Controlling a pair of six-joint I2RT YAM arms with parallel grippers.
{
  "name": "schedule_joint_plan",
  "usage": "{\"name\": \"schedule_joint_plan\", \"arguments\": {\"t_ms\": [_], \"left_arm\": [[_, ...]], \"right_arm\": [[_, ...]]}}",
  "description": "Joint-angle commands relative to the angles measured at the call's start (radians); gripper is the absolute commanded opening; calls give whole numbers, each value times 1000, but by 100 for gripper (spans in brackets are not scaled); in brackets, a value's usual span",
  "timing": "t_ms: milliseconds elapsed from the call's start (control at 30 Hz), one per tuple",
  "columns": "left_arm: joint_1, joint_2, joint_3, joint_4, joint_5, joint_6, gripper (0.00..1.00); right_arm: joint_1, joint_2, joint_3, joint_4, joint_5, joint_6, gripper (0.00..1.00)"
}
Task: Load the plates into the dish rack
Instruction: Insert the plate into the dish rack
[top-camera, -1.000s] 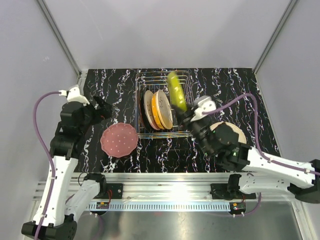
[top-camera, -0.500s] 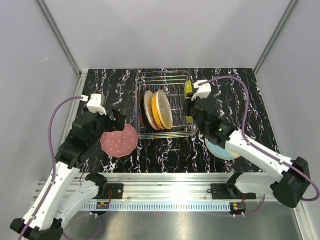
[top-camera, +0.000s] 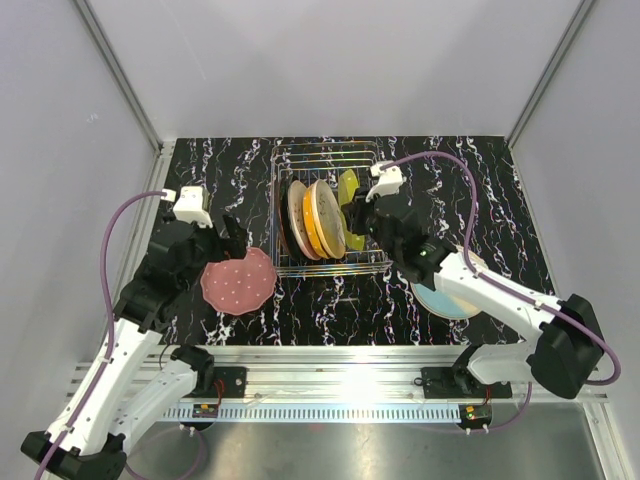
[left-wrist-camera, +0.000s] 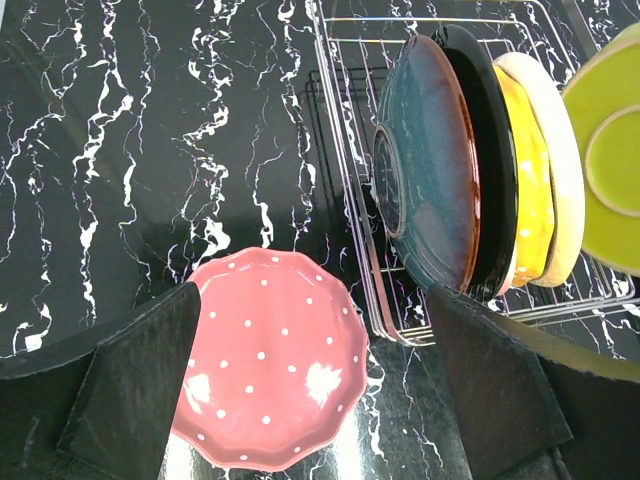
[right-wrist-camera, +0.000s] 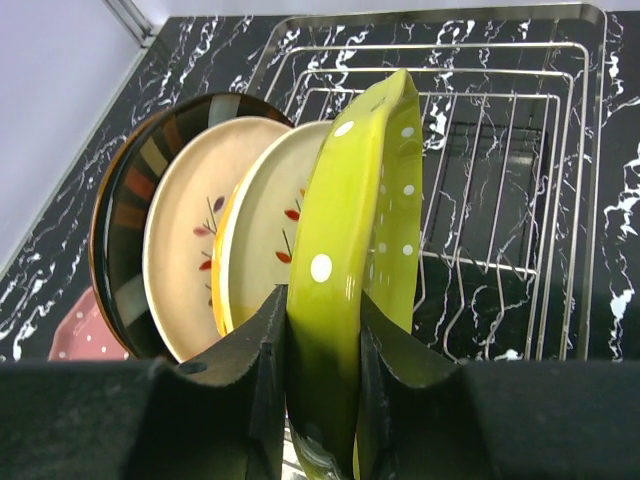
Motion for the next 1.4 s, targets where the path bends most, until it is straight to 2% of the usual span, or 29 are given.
{"name": "schedule_joint_plan", "arguments": {"t_ms": [0, 300, 467, 600, 767, 1367], "left_arm": [[-4, -8, 21, 28, -31, 13, 99], [-4, -6, 21, 25, -33, 12, 99], [-4, -5, 23, 24, -37, 12, 99], [-4, 2, 24, 21, -39, 9, 99], [-5, 0, 26, 15, -68, 7, 99], [-4, 9, 26, 10, -82, 4, 99]], "right_arm": [[-3, 6, 81, 185, -17, 30, 0], [-4, 52, 97, 175, 17, 23, 0], [-4, 26, 109, 183, 3, 12, 0], [-3, 27, 175, 134, 26, -62, 0], [-1, 27, 224, 117, 20, -77, 0], [-3, 99, 107, 180, 6, 18, 0]]}}
